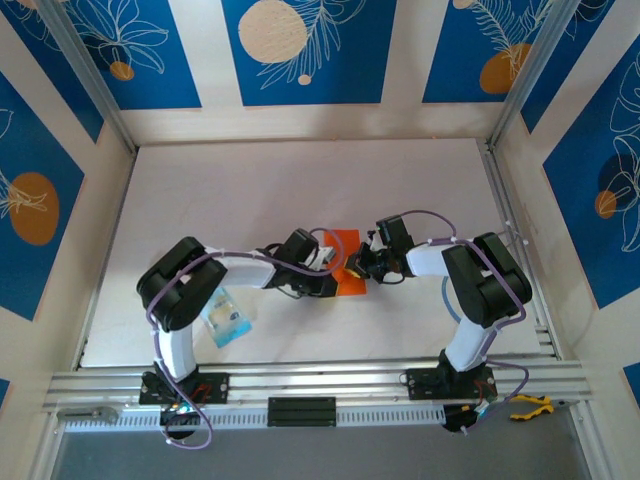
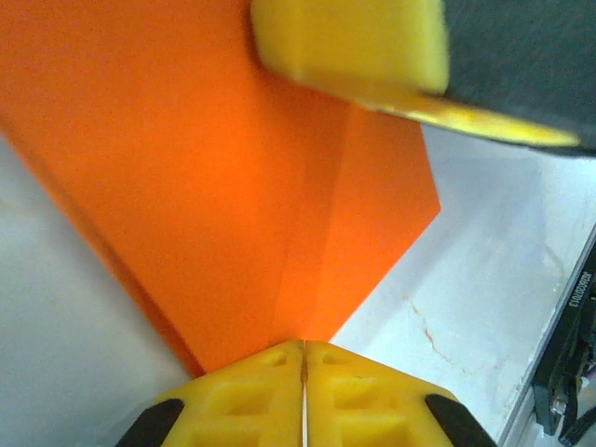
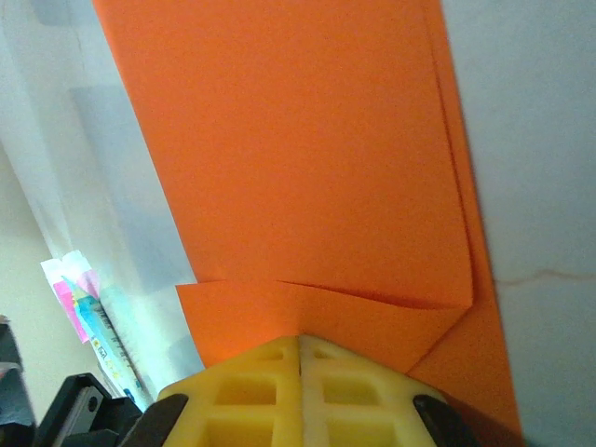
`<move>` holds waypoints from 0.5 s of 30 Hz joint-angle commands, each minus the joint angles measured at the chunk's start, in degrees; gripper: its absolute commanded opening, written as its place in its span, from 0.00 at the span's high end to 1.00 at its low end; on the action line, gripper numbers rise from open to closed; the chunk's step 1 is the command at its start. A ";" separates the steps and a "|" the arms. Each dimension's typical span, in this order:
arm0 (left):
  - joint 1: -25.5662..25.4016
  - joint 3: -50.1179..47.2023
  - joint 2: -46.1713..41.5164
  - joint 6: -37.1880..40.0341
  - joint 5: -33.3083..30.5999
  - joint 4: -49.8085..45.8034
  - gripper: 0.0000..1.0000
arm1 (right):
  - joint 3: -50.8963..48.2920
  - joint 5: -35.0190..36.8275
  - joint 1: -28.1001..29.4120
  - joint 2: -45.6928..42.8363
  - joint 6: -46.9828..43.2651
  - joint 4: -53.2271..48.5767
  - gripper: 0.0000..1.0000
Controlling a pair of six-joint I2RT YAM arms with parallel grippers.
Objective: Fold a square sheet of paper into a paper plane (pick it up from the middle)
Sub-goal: Fold the triangle a second time at the center of the table.
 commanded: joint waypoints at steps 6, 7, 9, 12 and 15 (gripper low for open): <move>-0.20 0.00 -5.53 -0.91 1.13 -3.89 0.90 | -1.09 3.30 -0.83 0.46 -0.96 -6.25 1.00; -0.04 0.53 -5.99 -0.57 0.66 -4.07 0.90 | -1.24 3.32 -0.86 0.39 -0.96 -6.29 1.00; 0.38 1.76 -6.21 -0.25 -0.57 -3.97 0.89 | -1.27 3.39 -0.84 0.30 -0.96 -6.26 1.00; 1.13 4.25 -4.16 -0.29 -0.17 -3.76 0.89 | -1.27 3.30 -0.88 0.29 -0.87 -6.21 1.00; 1.20 6.62 -1.08 -0.47 0.97 -3.15 0.90 | -1.41 3.14 -0.80 0.27 -0.85 -6.00 1.00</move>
